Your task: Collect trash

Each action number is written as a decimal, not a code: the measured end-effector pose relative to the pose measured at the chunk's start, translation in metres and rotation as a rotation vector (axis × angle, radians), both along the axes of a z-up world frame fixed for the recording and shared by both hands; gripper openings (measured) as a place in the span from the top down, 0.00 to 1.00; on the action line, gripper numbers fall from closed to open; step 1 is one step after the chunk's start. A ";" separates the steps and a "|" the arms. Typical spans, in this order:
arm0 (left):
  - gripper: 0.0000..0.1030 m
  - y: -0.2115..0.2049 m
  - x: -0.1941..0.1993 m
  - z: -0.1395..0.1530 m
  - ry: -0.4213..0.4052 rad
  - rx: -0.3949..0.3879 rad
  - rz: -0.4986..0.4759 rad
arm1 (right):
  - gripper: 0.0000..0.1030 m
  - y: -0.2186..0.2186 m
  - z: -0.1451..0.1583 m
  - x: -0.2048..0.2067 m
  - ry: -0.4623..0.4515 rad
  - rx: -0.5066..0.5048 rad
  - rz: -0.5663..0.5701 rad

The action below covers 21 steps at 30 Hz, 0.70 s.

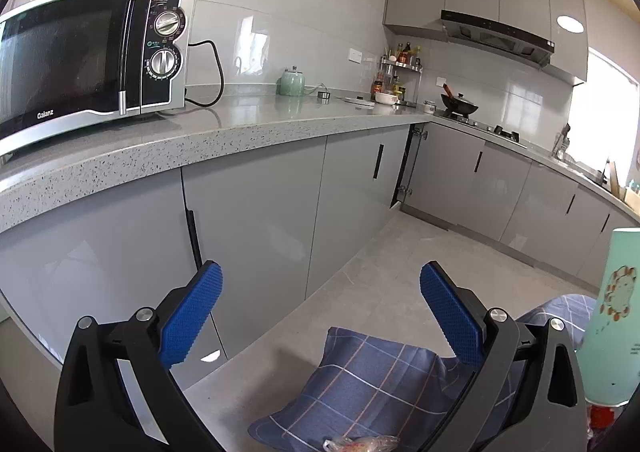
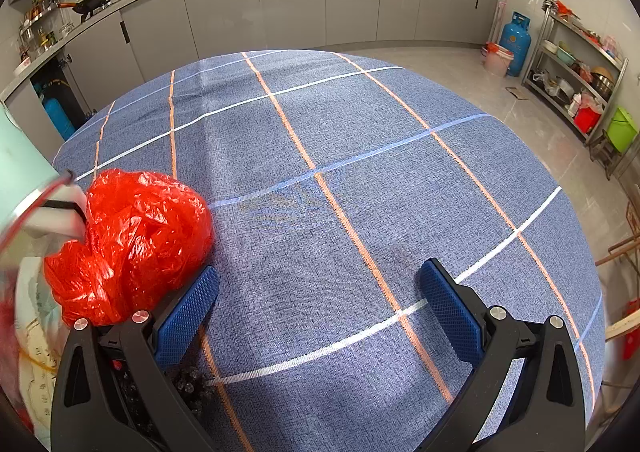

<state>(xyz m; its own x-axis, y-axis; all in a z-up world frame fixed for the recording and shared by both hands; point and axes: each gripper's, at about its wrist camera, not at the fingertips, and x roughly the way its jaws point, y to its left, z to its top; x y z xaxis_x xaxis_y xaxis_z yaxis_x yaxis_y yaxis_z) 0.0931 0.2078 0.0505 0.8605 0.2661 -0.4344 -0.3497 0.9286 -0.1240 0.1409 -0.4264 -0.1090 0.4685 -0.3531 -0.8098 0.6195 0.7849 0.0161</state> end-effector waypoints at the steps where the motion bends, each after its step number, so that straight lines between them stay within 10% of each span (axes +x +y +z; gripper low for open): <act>1: 0.05 0.000 0.000 0.000 0.002 0.002 0.000 | 0.04 0.000 0.000 0.000 0.000 0.000 0.000; 21: 0.05 0.052 -0.015 0.014 -0.065 -0.029 0.153 | 0.04 0.000 0.000 0.001 0.000 0.000 0.000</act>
<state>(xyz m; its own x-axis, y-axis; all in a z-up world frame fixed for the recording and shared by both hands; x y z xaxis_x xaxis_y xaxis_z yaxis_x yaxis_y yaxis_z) 0.0784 0.2600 0.0645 0.8376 0.3842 -0.3883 -0.4770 0.8609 -0.1770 0.1416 -0.4265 -0.1094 0.4682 -0.3533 -0.8099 0.6195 0.7849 0.0157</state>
